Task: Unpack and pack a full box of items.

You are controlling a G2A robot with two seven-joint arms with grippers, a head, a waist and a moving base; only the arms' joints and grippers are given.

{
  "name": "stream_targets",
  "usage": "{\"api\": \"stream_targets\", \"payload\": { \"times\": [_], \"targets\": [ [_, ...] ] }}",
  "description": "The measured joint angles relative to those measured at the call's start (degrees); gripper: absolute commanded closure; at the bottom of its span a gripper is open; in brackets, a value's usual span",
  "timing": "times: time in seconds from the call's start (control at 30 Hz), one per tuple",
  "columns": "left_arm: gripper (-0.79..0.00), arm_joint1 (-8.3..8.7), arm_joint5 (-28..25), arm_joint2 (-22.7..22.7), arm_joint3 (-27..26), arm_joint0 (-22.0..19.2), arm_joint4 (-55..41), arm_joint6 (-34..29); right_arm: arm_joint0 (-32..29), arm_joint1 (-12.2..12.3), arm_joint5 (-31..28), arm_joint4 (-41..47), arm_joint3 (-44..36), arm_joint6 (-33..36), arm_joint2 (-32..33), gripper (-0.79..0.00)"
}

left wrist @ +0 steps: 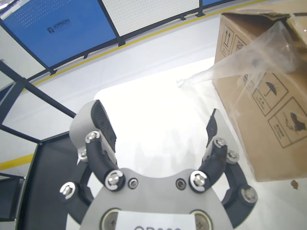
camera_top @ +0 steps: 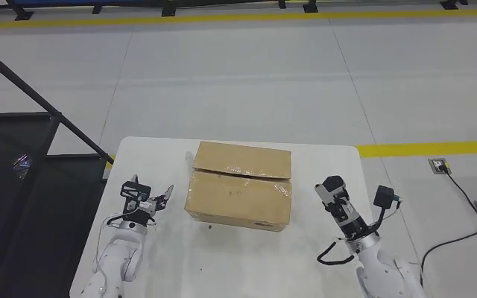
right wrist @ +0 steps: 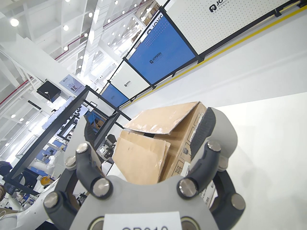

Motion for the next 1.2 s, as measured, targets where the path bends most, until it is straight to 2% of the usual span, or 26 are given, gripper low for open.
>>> {"api": "stream_targets", "payload": {
  "times": [0.3,0.67,1.0,1.2],
  "targets": [
    [-0.785,-1.76,1.4,8.4,13.2,-12.5,5.9,-0.3,-9.4,0.3,-1.1,-3.2,-5.9,-5.2,4.1,-0.785],
    [-0.785,-2.12,2.8,9.1,14.5,-13.6,5.9,-0.8,-12.8,0.4,-1.8,-2.4,-5.9,-6.1,6.4,-0.785],
    [-0.785,-4.31,6.1,14.5,23.1,-19.4,6.3,3.5,-14.2,0.4,-1.0,-3.1,-7.4,-5.6,6.7,-0.785],
    [-0.785,-5.42,9.4,14.6,25.9,-20.8,2.0,7.6,-15.7,0.3,-0.4,-4.0,-8.7,-6.1,6.9,-0.785]
  ]
}}
